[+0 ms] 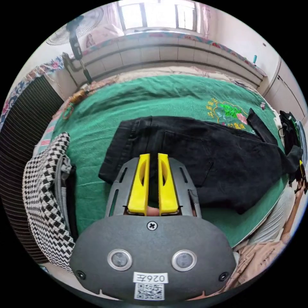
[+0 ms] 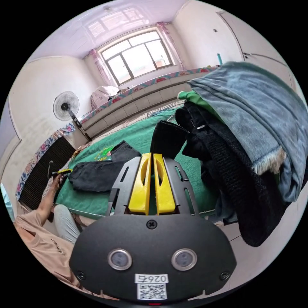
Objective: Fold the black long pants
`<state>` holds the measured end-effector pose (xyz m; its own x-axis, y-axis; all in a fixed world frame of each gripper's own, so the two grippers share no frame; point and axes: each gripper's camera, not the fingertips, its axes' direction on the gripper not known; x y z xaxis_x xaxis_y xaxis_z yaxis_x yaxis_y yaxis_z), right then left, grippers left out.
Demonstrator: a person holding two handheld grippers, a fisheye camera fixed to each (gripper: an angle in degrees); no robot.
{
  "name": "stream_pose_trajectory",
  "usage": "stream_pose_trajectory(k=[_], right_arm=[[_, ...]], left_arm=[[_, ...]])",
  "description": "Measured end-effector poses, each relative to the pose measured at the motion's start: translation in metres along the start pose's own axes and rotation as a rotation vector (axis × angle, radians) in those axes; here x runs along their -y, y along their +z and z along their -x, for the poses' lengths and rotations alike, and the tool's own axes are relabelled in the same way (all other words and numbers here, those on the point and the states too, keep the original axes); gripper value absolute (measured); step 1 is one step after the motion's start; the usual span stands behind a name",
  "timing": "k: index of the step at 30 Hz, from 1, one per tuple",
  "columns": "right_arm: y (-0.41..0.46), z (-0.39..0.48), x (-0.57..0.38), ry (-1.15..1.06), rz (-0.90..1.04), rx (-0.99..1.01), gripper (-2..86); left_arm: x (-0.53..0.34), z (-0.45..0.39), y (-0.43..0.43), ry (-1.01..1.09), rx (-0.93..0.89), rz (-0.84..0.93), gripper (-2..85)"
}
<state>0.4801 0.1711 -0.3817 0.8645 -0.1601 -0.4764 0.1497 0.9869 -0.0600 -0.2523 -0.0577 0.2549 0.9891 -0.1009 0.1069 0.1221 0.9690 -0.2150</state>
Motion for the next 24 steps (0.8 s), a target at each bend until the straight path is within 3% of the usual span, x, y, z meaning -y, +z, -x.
stream_pose_trajectory(k=[1,8,13,17,21,24], right_arm=[[0.0,0.012,0.001,-0.06,0.006,-0.014,-1.5],[-0.013,0.063,-0.003,-0.345,-0.018,0.139,-1.6],[-0.027,0.058,-0.012,-0.366,-0.013,0.185,-1.6],[-0.034,0.033,-0.021,-0.304,0.046,0.122,-1.6],[-0.03,0.025,-0.028,-0.262,0.133,0.054,-1.6],[-0.015,0.046,-0.032,-0.36,0.251,0.08,-1.6]], left_arm=[[0.003,0.0,0.014,-0.004,-0.006,0.043,12.3],[-0.037,0.021,-0.016,0.034,-0.024,-0.11,11.6],[-0.119,0.068,-0.051,-0.036,-0.2,-0.318,10.5],[-0.162,0.092,-0.074,-0.093,-0.146,-0.394,9.2],[-0.152,0.091,-0.091,-0.085,-0.141,-0.489,7.8],[-0.12,0.075,-0.092,-0.036,-0.155,-0.517,6.3]])
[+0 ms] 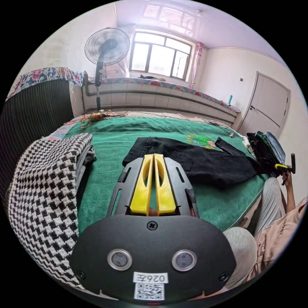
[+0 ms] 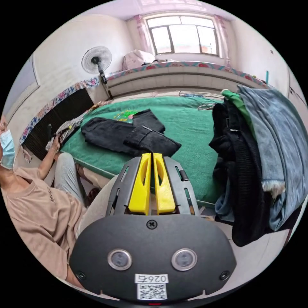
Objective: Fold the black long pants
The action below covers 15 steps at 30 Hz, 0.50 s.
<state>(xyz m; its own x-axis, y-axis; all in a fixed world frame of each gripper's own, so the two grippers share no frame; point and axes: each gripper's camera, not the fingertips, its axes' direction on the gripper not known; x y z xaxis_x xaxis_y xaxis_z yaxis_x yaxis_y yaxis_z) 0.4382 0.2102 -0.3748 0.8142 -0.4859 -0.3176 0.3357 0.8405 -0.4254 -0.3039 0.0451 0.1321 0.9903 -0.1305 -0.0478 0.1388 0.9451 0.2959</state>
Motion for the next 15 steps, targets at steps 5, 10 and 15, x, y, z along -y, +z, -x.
stream_pose_trajectory(k=[5,10,15], right_arm=[[-0.012,0.054,0.02,-0.246,-0.108,0.216,-1.6],[-0.086,0.082,0.009,-0.425,-0.448,0.426,-1.6],[-0.13,0.09,-0.021,-0.506,-0.479,0.461,-1.6]], left_arm=[[0.055,-0.078,0.061,0.301,-0.049,0.067,4.2],[0.096,-0.136,0.096,0.451,0.016,0.018,3.4],[0.156,-0.135,0.097,0.334,-0.036,-0.144,-0.4]])
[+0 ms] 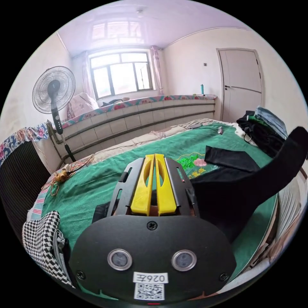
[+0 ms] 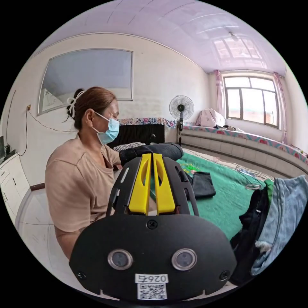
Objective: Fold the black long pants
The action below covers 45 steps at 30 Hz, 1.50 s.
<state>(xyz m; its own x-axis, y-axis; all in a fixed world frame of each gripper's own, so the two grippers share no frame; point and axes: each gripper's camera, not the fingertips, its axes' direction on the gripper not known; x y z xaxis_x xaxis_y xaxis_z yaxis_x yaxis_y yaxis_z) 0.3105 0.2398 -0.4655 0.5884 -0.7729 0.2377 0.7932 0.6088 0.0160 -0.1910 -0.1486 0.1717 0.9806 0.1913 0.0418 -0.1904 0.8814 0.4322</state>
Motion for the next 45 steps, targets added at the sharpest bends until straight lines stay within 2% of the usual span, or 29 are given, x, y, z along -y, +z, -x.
stream_pose_trajectory(k=[3,5,6,7,8,9,11,14,18,19,22,25,28,30,32,34,35,36,38,39,41,42,45], right_arm=[[0.008,-0.001,-0.008,0.064,0.094,0.007,-1.6],[0.039,-0.023,-0.009,0.216,0.258,-0.144,-1.5],[0.05,-0.031,-0.009,0.252,0.313,-0.194,-1.5],[0.077,-0.051,-0.005,0.314,0.44,-0.293,-1.4],[0.108,-0.075,-0.002,0.374,0.567,-0.413,-1.3],[0.125,-0.087,0.0,0.386,0.63,-0.468,-1.2],[0.192,-0.136,0.01,0.417,0.834,-0.724,0.5],[0.265,-0.169,0.044,0.346,0.861,-0.993,4.0],[0.363,-0.168,0.089,0.152,0.836,-0.958,5.6],[0.394,-0.163,0.099,0.077,0.823,-0.967,4.9],[0.463,-0.149,0.115,-0.084,0.774,-0.949,0.9],[0.513,-0.156,0.119,-0.086,0.78,-0.841,-0.1],[0.544,-0.186,0.115,0.036,0.866,-0.664,3.1],[0.553,-0.208,0.113,0.126,0.896,-0.593,6.2],[0.564,-0.239,0.112,0.242,0.943,-0.518,8.8],[0.567,-0.259,0.112,0.325,0.956,-0.453,8.9],[0.561,-0.266,0.115,0.355,0.92,-0.426,9.0],[0.56,-0.269,0.115,0.36,0.915,-0.415,9.0],[0.554,-0.274,0.118,0.364,0.876,-0.405,9.0],[0.553,-0.274,0.119,0.359,0.875,-0.408,9.0],[0.554,-0.274,0.126,0.332,0.887,-0.426,8.9],[0.554,-0.274,0.128,0.327,0.889,-0.429,8.9],[0.55,-0.277,0.135,0.299,0.889,-0.432,8.0]], left_arm=[[0.033,0.001,0.043,-0.001,-0.051,0.105,-0.8],[0.039,-0.011,0.112,0.088,-0.033,0.505,-0.8],[0.035,-0.016,0.131,0.132,-0.029,0.643,-0.8],[0.023,-0.025,0.157,0.218,-0.012,0.83,-0.8],[0.024,-0.033,0.148,0.273,0.04,0.725,-0.8],[0.026,-0.036,0.146,0.293,0.055,0.719,-0.8],[0.031,-0.039,0.14,0.338,0.066,0.747,-0.8],[0.041,-0.028,0.128,0.367,0.03,0.798,-0.8],[0.054,0.018,0.118,0.175,-0.17,0.854,-0.8],[0.05,0.033,0.119,0.116,-0.251,0.893,-0.8],[0.038,0.065,0.115,-0.045,-0.401,0.859,-0.8],[0.028,0.074,0.107,-0.084,-0.475,0.876,-0.8],[0.031,0.076,0.09,-0.033,-0.495,0.883,-0.8],[0.051,0.084,0.061,-0.026,-0.37,0.726,-0.8],[0.079,0.111,0.008,-0.195,-0.209,0.268,-0.7],[0.096,0.118,-0.007,-0.198,-0.176,0.026,-0.7],[0.108,0.114,0.006,-0.166,-0.133,-0.002,-0.5],[0.114,0.11,0.019,-0.141,-0.13,0.022,-0.4],[0.13,0.08,0.094,0.012,-0.154,0.289,1.0],[0.13,0.069,0.114,0.075,-0.162,0.366,3.6],[0.116,0.021,0.185,0.293,-0.149,0.694,14.6],[0.11,0.012,0.197,0.324,-0.114,0.76,17.6],[0.101,-0.011,0.183,0.416,-0.291,0.644,9.5]])
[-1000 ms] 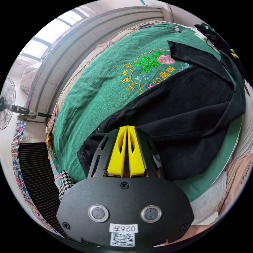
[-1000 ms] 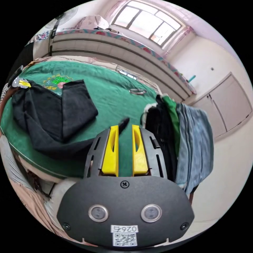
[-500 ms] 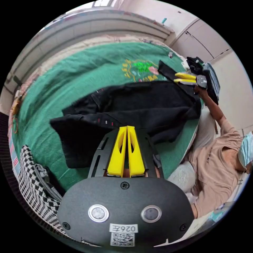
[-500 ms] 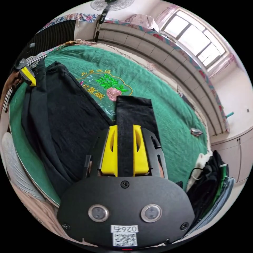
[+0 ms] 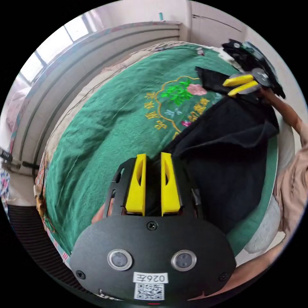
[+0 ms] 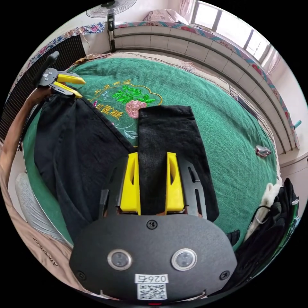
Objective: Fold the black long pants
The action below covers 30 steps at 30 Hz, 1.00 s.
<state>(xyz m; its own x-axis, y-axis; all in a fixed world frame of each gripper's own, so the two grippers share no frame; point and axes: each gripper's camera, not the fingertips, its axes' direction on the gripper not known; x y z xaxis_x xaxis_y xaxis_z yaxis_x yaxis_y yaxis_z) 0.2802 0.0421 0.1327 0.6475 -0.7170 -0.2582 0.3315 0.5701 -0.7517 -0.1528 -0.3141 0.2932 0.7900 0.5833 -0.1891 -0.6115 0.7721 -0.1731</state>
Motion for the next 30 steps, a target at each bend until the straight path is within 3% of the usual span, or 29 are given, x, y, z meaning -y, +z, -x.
stream_pose_trajectory(k=[5,15,23,28,30], right_arm=[[-0.02,-0.013,0.004,-0.067,0.037,-0.117,-1.0],[-0.091,-0.087,-0.026,0.083,-0.081,0.019,-1.4],[-0.125,-0.136,-0.05,0.175,-0.15,0.092,-1.3],[-0.131,-0.169,-0.064,0.264,-0.169,0.183,-1.3],[-0.133,-0.175,-0.068,0.28,-0.172,0.208,-1.3]], left_arm=[[0.01,-0.02,-0.002,-0.084,0.04,0.032,6.4],[0.041,-0.092,-0.002,0.175,0.337,0.228,6.8],[0.048,-0.119,0.025,0.289,0.435,0.243,8.7],[0.049,-0.116,0.028,0.201,0.329,0.243,6.8],[0.05,-0.128,0.032,0.225,0.38,0.265,6.1]])
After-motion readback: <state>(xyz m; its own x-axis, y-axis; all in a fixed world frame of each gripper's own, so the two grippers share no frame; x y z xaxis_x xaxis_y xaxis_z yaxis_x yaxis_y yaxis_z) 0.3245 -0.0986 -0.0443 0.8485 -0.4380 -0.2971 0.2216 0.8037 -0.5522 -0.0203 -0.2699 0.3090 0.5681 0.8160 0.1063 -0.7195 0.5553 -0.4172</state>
